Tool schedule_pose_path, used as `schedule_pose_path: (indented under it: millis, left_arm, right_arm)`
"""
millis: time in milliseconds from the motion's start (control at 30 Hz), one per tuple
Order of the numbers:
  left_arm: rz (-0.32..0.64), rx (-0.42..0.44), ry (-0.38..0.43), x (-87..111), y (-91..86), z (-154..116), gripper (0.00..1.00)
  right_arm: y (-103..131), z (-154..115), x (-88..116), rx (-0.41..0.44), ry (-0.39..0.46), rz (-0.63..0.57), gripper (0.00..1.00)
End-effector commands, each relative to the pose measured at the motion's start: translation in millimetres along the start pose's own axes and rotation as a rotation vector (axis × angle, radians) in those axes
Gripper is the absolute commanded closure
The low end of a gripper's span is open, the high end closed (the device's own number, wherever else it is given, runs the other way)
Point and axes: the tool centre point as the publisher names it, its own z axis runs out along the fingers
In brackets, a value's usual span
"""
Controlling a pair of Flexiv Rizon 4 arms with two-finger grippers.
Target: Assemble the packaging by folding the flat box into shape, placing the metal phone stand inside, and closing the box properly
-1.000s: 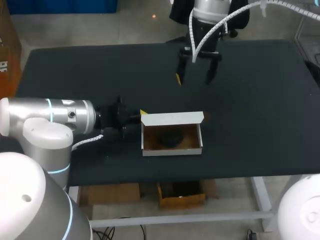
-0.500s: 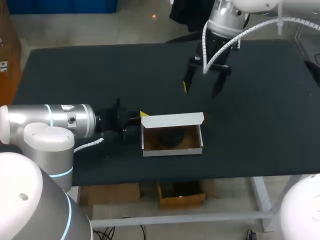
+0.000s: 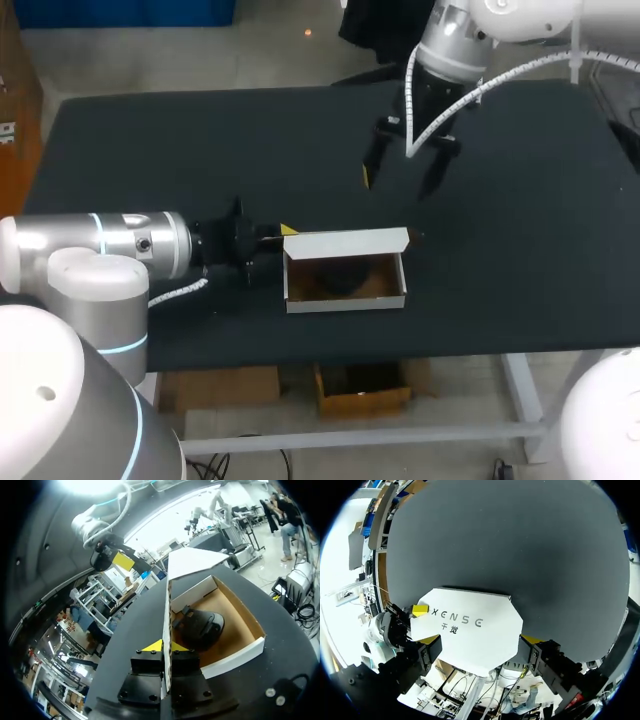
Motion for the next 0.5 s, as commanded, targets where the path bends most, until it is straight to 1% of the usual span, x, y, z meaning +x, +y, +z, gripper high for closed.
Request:
schedule_pose_path:
  millis: [33, 100, 300, 333, 367, 433, 467, 500]
  left_arm:
    - [0.01, 0.004, -0.009, 4.7, 1.6, 1.5, 1.0]
    - [0.018, 0.002, -0.011, 5.1, 1.6, 1.5, 1.0]
    - [0.031, 0.001, -0.016, 5.7, 0.8, 1.4, 1.0]
    - [0.034, 0.0, -0.017, 5.8, 0.6, 1.3, 1.0]
    - [0.035, -0.001, -0.017, 5.9, 0.6, 1.2, 1.0]
    - [0.039, -0.005, -0.018, 6.3, 0.8, 1.3, 1.0]
    - [0.04, -0.006, -0.019, 6.4, 0.8, 1.3, 1.0]
    - [0.041, -0.007, -0.021, 6.6, 0.9, 1.2, 1.0]
  right_arm:
    - [8.9, -1.4, -1.8, 0.084, 0.019, 0.045, 0.0]
    - [7.3, 0.8, -2.2, 0.113, 0.042, 0.071, 0.0]
    - [3.2, 5.8, -6.7, 0.145, 0.054, 0.152, 0.0]
    - [1.9, 6.3, -7.4, 0.15, 0.053, 0.165, 0.18]
    - [1.1, 7.0, -8.0, 0.153, 0.043, 0.176, 0.28]
    - [-0.4, 8.5, -9.2, 0.158, 0.052, 0.173, 0.32]
    - [-1.0, 9.8, -9.9, 0.161, 0.052, 0.184, 0.38]
    - [-1.5, 11.4, -10.7, 0.167, 0.055, 0.191, 0.48]
